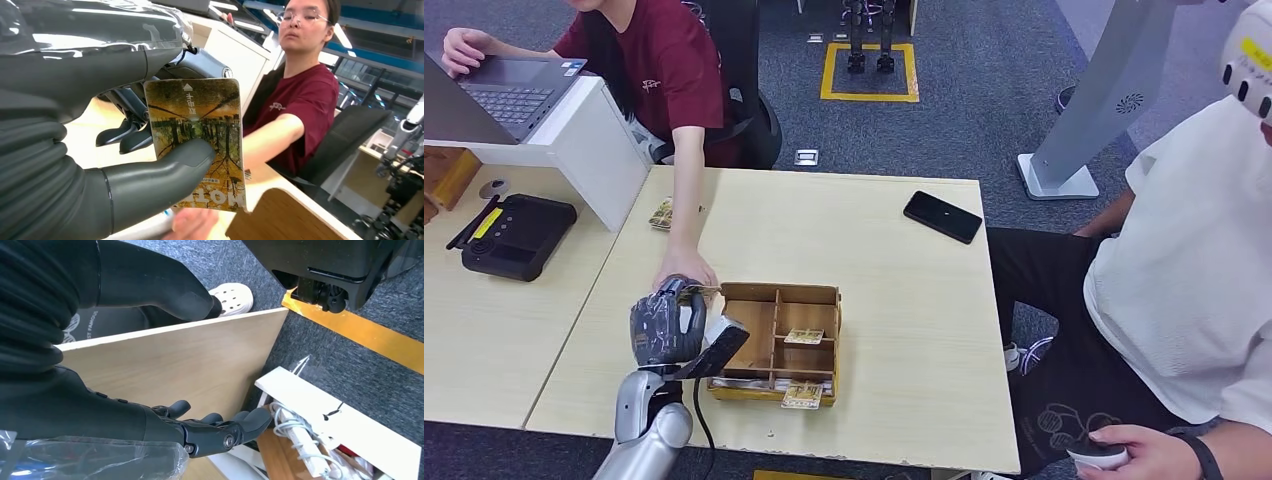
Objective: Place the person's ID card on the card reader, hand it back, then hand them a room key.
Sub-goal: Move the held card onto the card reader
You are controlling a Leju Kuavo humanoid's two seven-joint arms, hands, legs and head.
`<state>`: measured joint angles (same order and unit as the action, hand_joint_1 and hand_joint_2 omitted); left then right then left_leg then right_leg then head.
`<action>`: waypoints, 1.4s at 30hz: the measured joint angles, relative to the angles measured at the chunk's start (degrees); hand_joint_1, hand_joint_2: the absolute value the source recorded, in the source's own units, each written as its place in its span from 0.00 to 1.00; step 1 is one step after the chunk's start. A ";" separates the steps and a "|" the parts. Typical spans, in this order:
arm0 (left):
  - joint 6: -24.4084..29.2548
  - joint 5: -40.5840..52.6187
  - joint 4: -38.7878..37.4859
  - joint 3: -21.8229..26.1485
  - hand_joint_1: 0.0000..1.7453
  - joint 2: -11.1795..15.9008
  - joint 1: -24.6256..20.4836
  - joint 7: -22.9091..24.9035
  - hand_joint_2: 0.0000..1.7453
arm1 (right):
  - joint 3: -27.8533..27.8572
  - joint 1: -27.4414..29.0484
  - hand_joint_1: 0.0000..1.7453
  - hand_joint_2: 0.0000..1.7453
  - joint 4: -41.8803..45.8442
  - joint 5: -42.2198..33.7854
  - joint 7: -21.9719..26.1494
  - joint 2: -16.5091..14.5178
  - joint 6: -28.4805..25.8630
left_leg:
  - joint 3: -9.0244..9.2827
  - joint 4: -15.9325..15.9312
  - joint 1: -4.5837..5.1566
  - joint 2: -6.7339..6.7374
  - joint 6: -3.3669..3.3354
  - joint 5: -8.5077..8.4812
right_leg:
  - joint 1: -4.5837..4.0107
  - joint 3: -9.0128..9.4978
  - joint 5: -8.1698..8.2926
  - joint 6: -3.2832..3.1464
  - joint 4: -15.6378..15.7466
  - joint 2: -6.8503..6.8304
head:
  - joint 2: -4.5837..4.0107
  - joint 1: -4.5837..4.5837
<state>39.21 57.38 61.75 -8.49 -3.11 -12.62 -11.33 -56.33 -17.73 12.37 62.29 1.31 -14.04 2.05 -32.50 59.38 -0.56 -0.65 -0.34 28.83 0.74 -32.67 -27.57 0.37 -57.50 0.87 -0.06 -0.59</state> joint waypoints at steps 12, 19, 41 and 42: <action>0.00 5.06 -2.10 7.03 1.00 -0.98 -0.34 0.00 1.00 | -0.07 0.03 0.00 1.00 0.00 0.50 0.50 -0.02 0.00 | 0.00 0.00 -0.01 0.00 0.00 0.00 | 0.00 0.00 0.00 0.00 0.00 0.01 | 0.00 0.00; 0.02 6.18 -3.50 11.14 1.00 -2.15 -0.95 0.17 1.00 | -0.19 0.06 0.00 1.00 0.00 1.16 1.17 -0.02 0.01 | 0.00 0.00 0.00 0.00 0.00 0.00 | 0.00 0.00 0.00 0.00 0.00 0.00 | -0.01 0.00; -2.96 3.53 -12.29 11.45 1.00 -2.11 -5.49 6.05 1.00 | -1.39 -0.01 0.00 1.00 0.00 2.78 2.24 -0.08 -0.02 | 0.02 0.00 0.00 0.00 0.00 -0.01 | 0.00 0.01 0.01 0.00 0.00 0.00 | 0.00 0.00; -3.03 3.52 -12.49 11.41 1.00 -2.11 -5.64 6.15 1.00 | -1.41 -0.01 0.00 1.00 0.00 2.83 2.27 -0.08 -0.02 | 0.02 0.00 0.00 0.00 0.00 -0.01 | 0.00 0.01 0.01 0.00 0.00 0.00 | -0.01 0.00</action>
<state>36.18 60.90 49.27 2.91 -5.22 -18.27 -5.18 -57.74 -17.74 12.37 65.12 3.58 -14.12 2.03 -32.48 59.39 -0.56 -0.65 -0.33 28.82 0.74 -32.66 -27.56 0.37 -57.50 0.87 -0.07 -0.59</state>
